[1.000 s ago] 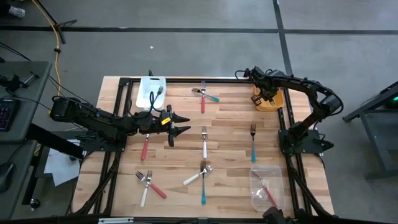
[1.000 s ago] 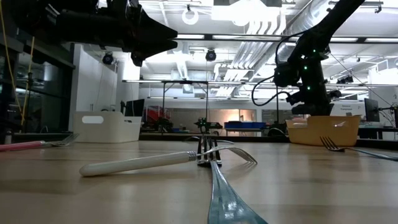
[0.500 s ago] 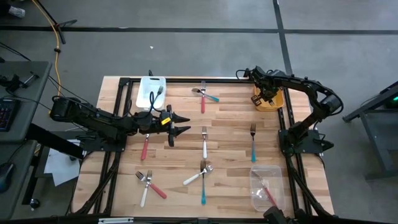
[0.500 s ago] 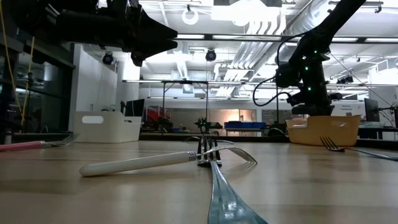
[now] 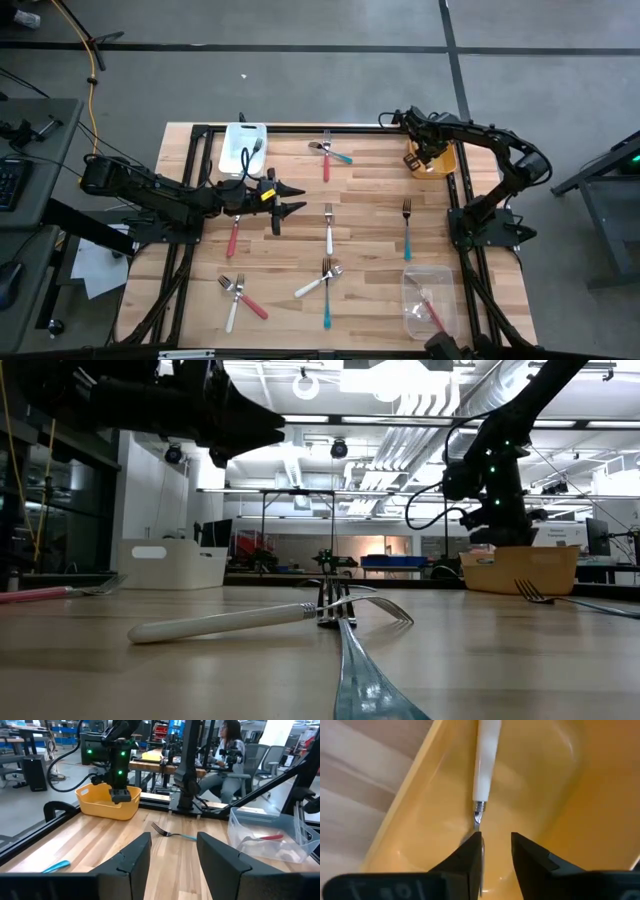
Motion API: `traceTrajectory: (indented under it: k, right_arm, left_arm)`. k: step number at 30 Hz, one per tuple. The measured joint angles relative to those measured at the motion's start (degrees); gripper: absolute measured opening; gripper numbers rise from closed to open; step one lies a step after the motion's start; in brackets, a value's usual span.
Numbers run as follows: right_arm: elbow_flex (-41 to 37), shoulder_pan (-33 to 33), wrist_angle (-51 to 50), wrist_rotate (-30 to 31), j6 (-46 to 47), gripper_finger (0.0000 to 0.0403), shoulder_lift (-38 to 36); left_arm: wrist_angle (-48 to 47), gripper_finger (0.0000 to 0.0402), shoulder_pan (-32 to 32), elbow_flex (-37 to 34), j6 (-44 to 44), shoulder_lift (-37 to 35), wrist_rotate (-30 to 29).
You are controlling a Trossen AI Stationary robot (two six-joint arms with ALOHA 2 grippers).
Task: Sort silverware by color (type)
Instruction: Put the top center blue fork into the white bin
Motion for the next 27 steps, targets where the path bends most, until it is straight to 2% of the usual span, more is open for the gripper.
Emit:
traceTrajectory:
  k: [4,8,13,18,24,27]
  right_arm:
    - [0.0,0.0,-0.6,0.9,-2.7,0.0057,-3.4]
    - [0.0,0.3,-0.5,-0.6,-4.0,0.0007,-9.9]
    - [0.0,2.8,4.7,-5.8,-4.2,0.0012,-16.9]
    - [0.0,7.2,14.9,-13.5,-5.7,0.0003,-19.7]
    - [0.0,13.8,24.1,-16.4,-5.7,0.0001,-18.9]
    - [0.0,17.3,27.0,-17.4,-5.7,0.0001,-18.8]
  left_arm:
    - [-1.6,0.0124,0.0,0.0,0.2,-0.3,0.0]
    - [-7.0,0.0089,0.0,0.0,1.5,-3.0,0.0]
    - [-17.1,0.0044,0.9,0.0,1.6,-9.5,-0.1]
    - [-27.7,0.0006,3.0,0.0,1.4,-15.6,-1.0]
    - [-41.0,0.0002,6.0,0.0,-3.4,-19.5,-1.2]
    - [-46.8,0.0001,5.9,0.0,-4.5,-19.5,-3.8]
